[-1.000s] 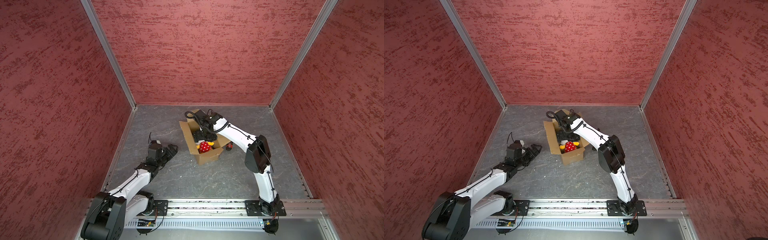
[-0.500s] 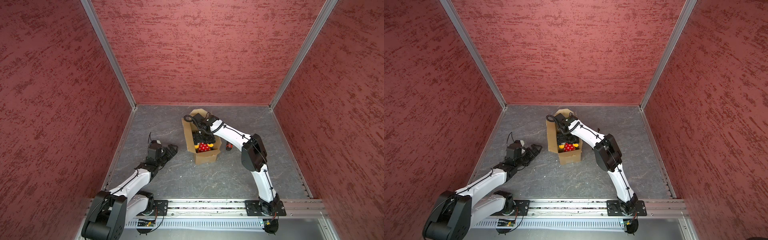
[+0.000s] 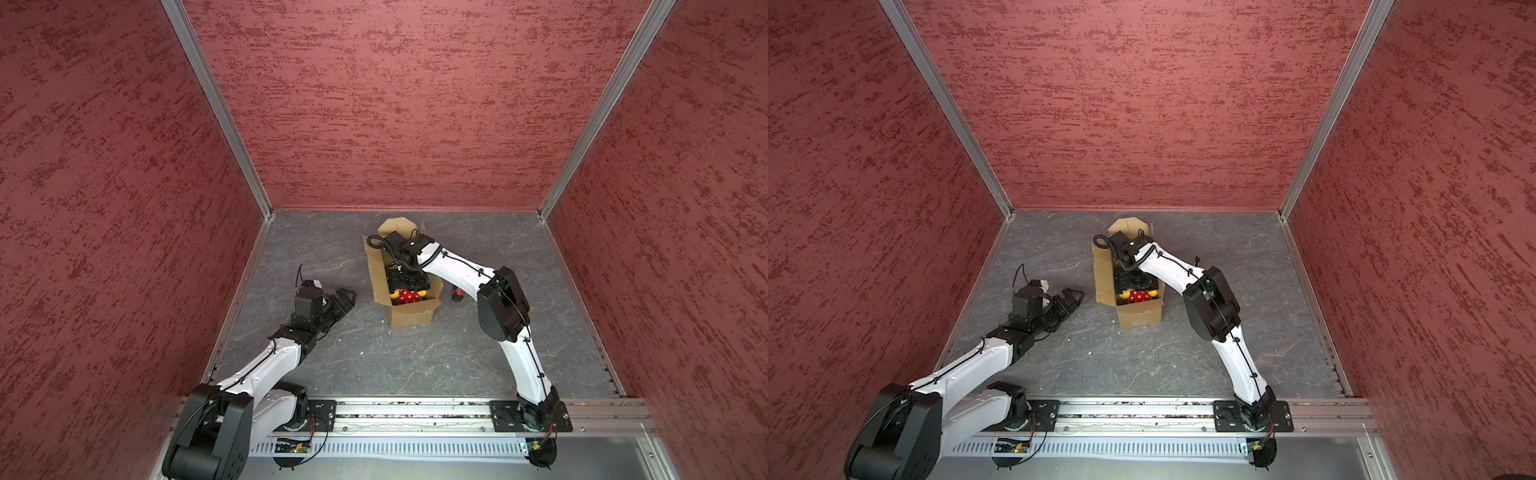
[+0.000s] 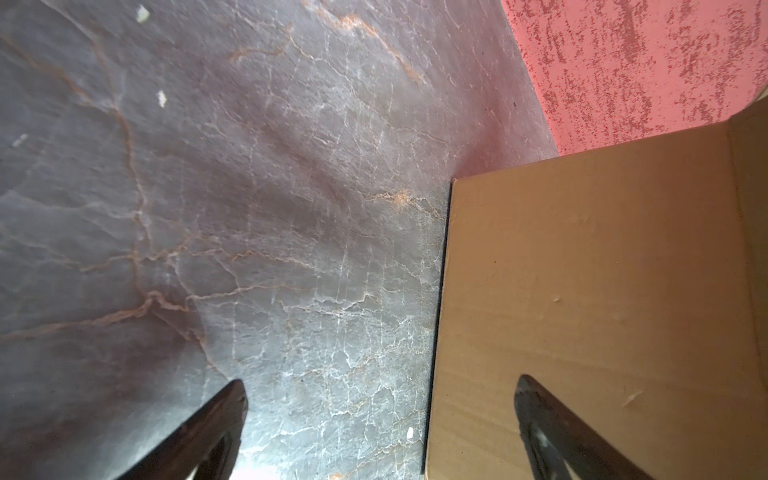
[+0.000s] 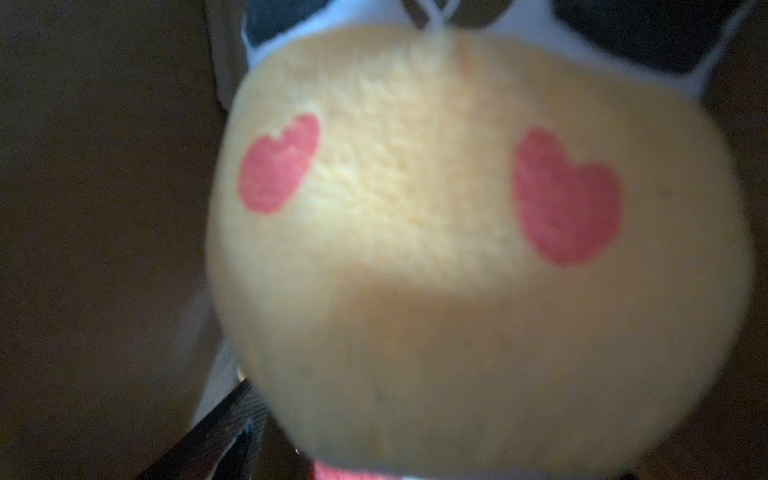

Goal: Unpack the express box
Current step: 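Close the right gripper on the plush frog's head inside the box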

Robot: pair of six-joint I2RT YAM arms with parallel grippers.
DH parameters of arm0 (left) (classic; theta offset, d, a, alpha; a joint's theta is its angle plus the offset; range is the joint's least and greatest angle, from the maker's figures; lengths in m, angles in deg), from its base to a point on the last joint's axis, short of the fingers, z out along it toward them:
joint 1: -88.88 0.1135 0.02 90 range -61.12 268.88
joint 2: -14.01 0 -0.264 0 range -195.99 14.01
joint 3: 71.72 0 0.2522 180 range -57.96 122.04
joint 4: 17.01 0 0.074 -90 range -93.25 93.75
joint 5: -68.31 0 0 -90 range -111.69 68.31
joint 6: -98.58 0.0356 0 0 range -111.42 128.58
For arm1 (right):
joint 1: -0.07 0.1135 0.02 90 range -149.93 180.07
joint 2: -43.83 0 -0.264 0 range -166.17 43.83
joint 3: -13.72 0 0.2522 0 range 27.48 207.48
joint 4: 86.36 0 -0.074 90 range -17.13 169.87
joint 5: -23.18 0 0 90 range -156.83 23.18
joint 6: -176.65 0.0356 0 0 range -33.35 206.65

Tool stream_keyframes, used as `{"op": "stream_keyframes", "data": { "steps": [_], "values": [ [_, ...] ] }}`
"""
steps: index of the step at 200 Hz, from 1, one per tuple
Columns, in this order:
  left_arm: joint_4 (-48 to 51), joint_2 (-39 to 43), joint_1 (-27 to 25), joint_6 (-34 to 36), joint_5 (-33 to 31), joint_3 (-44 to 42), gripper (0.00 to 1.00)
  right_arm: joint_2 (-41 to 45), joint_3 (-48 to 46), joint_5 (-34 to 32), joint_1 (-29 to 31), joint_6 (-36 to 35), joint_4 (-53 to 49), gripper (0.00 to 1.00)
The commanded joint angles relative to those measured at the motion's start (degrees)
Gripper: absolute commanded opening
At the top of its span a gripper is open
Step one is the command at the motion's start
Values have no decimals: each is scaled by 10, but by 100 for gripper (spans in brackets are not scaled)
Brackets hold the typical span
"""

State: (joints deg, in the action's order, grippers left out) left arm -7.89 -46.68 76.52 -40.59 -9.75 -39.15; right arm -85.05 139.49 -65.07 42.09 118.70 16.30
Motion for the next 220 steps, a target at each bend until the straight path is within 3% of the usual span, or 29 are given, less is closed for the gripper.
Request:
{"op": "stream_keyframes", "data": {
  "steps": [1, 220],
  "values": [
    [4, 9, 5, 10, 4, -6, 100, -32, -4, 13, 3, 13, 9, 88],
    [31, 8, 14, 29, 15, 10, 100, -120, 0, 46, 3, 7, 28, 89]
  ]
}}
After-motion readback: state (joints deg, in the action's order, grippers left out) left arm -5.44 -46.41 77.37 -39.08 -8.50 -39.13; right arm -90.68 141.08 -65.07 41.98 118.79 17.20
